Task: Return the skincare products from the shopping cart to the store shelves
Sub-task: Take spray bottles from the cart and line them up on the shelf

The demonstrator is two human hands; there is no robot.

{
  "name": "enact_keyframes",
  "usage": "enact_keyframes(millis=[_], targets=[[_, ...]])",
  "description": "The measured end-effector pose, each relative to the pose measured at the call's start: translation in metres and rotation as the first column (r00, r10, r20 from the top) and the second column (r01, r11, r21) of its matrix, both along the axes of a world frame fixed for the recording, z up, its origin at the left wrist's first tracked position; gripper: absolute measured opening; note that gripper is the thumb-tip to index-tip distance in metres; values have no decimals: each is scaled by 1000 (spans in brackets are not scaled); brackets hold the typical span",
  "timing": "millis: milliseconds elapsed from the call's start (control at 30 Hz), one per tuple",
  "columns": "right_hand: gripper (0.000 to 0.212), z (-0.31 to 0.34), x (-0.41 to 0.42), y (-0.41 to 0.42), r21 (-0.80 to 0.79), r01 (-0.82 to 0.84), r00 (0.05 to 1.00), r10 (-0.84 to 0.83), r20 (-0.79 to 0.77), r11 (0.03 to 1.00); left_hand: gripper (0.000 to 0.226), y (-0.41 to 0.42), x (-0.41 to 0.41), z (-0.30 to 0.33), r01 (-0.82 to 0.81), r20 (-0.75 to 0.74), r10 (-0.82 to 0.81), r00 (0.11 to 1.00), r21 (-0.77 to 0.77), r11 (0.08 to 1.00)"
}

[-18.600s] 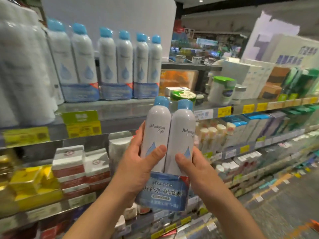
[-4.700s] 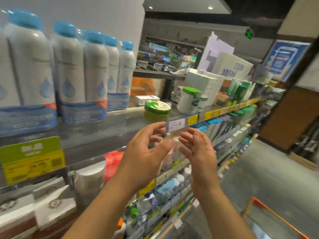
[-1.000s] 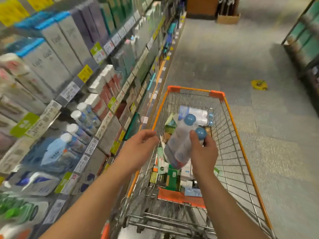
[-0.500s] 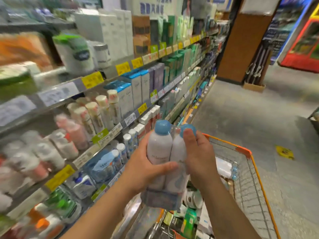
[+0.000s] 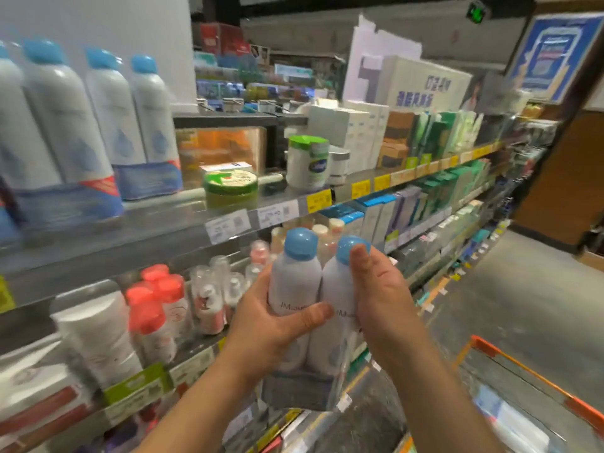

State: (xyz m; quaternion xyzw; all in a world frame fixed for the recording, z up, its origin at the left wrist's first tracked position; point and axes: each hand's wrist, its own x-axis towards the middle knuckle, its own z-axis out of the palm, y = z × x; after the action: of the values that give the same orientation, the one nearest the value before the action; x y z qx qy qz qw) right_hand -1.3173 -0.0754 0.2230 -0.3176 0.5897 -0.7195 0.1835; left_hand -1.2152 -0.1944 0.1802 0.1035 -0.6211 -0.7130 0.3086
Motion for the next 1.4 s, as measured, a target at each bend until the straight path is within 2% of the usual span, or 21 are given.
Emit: enact_keyframes(millis=[67,133,200,300,367,533,567,633,900,1067,1267,1400], targets=[[70,6,8,-14,-32,-83,996,83,8,996,76,-13,15,7,-50,-13,50,999,-19,999],[81,9,14,-27,-32,-121,992,121,24,992,75,-25,30,15,-104,-15,103,995,-43,994],[98,11,23,-40,21,-159,987,159,5,987,71,-36,45,27,-163,-13,162,987,-66,984],[101,6,36,-57,106,-217,974,223,-51,971,62,-51,67,45,-265,-32,263,964,-94,960],[89,3,45,-68,117,-269,957,279,-82,956,63,-61,79,59,-314,-52,310,949,-101,944],[38,16,57,-95,50,-346,907,348,-236,937,61,-82,100,89,-374,-120,361,925,-124,919],[36,22,57,-101,27,-353,903,348,-252,935,60,-85,102,94,-385,-127,370,920,-133,913],[44,35,55,-113,15,-357,888,344,-306,934,60,-93,105,106,-415,-146,396,907,-145,898],[65,104,54,-164,134,-377,828,398,-394,917,60,-129,98,147,-514,-230,470,852,-200,834],[53,135,40,-190,148,-389,818,415,-398,909,65,-155,92,159,-547,-170,520,837,-267,793],[27,174,16,-212,148,-357,854,387,-349,922,53,-172,93,144,-621,-83,654,752,-425,659],[22,184,0,-221,162,-313,871,351,-344,936,39,-175,85,136,-609,-23,697,717,-506,610]])
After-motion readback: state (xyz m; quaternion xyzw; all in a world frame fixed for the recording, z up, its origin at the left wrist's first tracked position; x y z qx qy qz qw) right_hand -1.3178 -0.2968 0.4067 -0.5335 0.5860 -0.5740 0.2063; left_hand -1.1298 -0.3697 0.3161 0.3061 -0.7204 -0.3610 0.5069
